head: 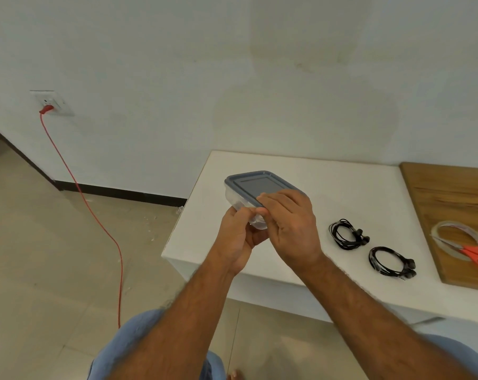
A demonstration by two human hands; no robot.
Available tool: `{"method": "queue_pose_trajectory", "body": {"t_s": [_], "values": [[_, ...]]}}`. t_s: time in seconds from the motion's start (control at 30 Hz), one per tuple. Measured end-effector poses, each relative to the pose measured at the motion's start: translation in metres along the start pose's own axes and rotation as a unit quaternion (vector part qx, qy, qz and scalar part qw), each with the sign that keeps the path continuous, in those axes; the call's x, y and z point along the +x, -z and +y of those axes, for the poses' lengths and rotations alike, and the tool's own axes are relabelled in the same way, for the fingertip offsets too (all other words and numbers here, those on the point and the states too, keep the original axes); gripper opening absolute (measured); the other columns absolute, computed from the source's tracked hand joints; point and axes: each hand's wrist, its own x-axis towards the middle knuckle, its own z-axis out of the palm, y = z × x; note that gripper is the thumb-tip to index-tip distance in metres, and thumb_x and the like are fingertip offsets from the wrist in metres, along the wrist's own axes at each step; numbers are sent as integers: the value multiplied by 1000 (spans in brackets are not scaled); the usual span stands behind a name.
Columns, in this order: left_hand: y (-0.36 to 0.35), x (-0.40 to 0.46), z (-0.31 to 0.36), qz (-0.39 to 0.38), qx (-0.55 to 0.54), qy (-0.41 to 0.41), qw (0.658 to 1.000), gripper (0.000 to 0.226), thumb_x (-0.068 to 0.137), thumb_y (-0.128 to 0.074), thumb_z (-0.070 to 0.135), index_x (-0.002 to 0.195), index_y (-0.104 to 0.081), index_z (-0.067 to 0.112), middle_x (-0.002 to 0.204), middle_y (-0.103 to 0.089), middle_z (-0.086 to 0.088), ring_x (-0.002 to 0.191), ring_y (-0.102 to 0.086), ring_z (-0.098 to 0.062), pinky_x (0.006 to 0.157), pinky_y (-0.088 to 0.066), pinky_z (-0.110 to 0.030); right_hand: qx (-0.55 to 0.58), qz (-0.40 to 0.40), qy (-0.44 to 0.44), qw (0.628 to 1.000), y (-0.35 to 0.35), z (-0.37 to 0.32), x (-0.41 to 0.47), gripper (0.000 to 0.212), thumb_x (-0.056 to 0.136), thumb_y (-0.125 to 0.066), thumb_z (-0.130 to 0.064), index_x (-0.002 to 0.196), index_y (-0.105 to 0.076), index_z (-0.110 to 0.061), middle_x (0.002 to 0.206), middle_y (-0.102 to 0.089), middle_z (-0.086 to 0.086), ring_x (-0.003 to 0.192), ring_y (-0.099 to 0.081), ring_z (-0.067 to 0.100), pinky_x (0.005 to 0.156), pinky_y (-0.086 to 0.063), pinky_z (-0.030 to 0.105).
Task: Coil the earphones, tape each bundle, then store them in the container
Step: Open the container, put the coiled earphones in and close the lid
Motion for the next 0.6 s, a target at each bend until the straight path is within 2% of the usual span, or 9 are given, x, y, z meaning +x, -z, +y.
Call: {"method": "queue_pose_trajectory", "body": {"t_s": [0.13, 0.27, 0.33, 0.4, 0.5, 0.6], "values": [[5, 1, 3, -9, 0, 11, 1000, 24, 100, -37, 10, 119, -53, 6, 96, -68, -10, 82, -70, -20, 71, -59, -34, 13, -24, 6, 1000, 3, 4, 0, 31, 97, -53, -27, 96, -74, -4, 94, -74, 7, 86, -66, 26, 80, -49, 36], [11, 3, 8, -11, -11, 29, 999, 23, 100, -37, 6, 109, -54, 19, 92, -73, -5, 81, -73, -22, 65, -59, -35, 15, -36, 5, 999, 8, 8, 4, 42, 102, -45, -34, 97, -74, -4, 97, -74, 8, 86, -67, 26, 80, -50, 35], [15, 4, 11, -4, -28, 47, 998, 25, 99, -36, 5, 112, -52, 20, 103, -71, -11, 87, -73, -27, 67, -60, -39, 29, -39, -12, 999, 9, 9, 5, 37, 100, -49, -31, 99, -73, -3, 98, -74, 8, 87, -68, 27, 78, -54, 38], [21, 6, 13, 7, -29, 60, 998, 28, 98, -36, 5, 115, -52, 19, 119, -63, -19, 100, -68, -36, 72, -60, -47, 45, -37, -39, 998, 11, 11, 7, 31, 97, -53, -27, 99, -72, -3, 95, -73, 8, 85, -67, 25, 78, -54, 34], [28, 10, 15, 20, -14, 74, 997, 32, 94, -36, 5, 117, -52, 19, 125, -59, -23, 105, -65, -40, 79, -59, -50, 82, -22, -146, 986, 18, 12, 14, 30, 96, -53, -28, 100, -72, -7, 88, -73, 1, 80, -64, 15, 75, -47, 21], [37, 14, 13, 34, 10, 87, 996, 40, 93, -37, 8, 131, -48, 17, 127, -60, -22, 99, -68, -36, 76, -60, -47, 147, -6, -299, 943, 23, 27, 15, 23, 97, -56, -28, 99, -73, -12, 81, -67, -13, 75, -61, 6, 68, -47, 19]]}}
